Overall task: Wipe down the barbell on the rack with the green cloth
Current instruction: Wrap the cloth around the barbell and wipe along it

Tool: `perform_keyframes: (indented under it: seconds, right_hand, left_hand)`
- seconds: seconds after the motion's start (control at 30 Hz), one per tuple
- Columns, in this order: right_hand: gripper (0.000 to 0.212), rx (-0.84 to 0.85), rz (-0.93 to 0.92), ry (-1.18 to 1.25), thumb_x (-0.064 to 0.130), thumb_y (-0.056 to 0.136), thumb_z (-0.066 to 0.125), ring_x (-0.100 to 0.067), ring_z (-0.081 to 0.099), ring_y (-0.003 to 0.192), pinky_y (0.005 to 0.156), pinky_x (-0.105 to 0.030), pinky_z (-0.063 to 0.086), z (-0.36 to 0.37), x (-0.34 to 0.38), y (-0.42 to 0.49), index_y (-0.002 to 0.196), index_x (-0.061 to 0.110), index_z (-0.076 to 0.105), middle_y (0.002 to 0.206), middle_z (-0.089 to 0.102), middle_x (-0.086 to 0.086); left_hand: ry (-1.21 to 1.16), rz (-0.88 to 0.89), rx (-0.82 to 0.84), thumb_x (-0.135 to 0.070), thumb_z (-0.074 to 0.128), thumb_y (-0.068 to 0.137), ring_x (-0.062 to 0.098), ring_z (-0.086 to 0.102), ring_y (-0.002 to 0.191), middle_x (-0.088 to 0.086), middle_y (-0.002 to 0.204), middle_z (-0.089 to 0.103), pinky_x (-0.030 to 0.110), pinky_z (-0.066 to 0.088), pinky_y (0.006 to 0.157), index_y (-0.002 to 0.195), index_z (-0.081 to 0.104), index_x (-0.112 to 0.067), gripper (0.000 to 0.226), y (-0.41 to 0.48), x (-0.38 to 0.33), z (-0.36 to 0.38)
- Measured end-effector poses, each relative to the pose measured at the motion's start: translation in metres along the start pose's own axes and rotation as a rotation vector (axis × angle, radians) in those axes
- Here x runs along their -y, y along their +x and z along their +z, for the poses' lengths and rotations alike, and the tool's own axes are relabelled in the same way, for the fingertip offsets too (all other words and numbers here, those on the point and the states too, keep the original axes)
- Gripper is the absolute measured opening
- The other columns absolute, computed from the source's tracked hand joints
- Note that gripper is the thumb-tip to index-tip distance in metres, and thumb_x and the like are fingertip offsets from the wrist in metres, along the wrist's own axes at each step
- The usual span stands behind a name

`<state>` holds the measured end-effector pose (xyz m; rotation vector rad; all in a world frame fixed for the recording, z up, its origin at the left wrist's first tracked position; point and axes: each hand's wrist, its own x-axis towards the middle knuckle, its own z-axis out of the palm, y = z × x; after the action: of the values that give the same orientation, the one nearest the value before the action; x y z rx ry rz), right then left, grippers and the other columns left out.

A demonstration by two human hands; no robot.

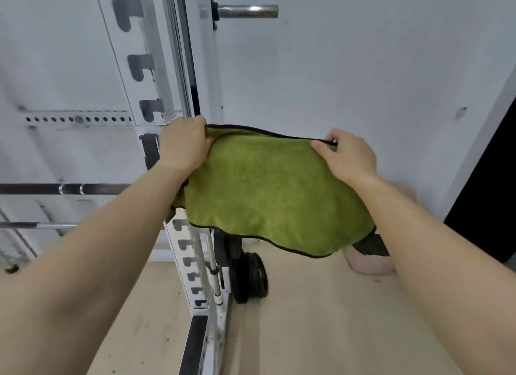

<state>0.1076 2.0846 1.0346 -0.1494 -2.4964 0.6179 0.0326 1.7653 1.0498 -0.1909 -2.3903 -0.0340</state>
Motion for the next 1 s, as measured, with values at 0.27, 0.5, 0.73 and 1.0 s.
perform_keyframes:
  seconds: [0.27,0.5,0.73,1.0]
  right_hand:
    - [0.095,0.319,-0.459,-0.465,0.080,0.066,0.056,-0.030,0.056,0.115,0.096,-0.045,0.046,0.094,-0.020,-0.027,0.141,0.022,0.044,0.131,0.054,-0.006]
    - [0.044,0.289,-0.565,-0.476,0.044,0.077,0.065,-0.024,0.060,0.077,0.058,-0.031,0.038,0.138,0.045,-0.006,0.110,0.018,0.052,0.093,0.064,0.001]
    - [0.052,0.160,-0.707,-0.435,0.048,0.074,0.076,-0.026,0.065,0.075,0.054,-0.032,0.034,0.173,0.082,-0.014,0.110,0.016,0.056,0.095,0.066,-0.004]
    - [0.066,0.027,-0.660,-0.565,0.051,0.063,0.084,-0.028,0.063,0.066,0.056,-0.032,0.036,0.130,-0.036,-0.005,0.112,0.015,0.059,0.085,0.065,-0.007]
  left_hand:
    - [-0.235,0.342,0.388,-0.075,0.049,0.080,0.025,0.050,0.123,0.000,0.135,0.052,0.045,0.036,0.106,0.146,0.033,-0.033,0.080,-0.065,-0.042,0.069]
    - [0.033,0.363,0.311,-0.041,0.070,0.070,0.022,0.063,0.093,-0.005,0.102,0.065,0.035,0.044,0.080,0.121,0.052,-0.028,0.056,-0.062,0.005,0.085]
    - [0.128,0.263,0.353,-0.060,0.064,0.064,0.022,0.061,0.066,-0.008,0.074,0.057,0.032,0.044,0.060,0.091,0.049,-0.025,0.046,-0.052,0.013,0.094]
    - [-0.015,0.342,0.390,-0.074,0.063,0.060,0.020,0.059,0.064,-0.009,0.069,0.058,0.033,0.050,0.059,0.093,0.049,-0.031,0.056,-0.041,-0.073,0.098]
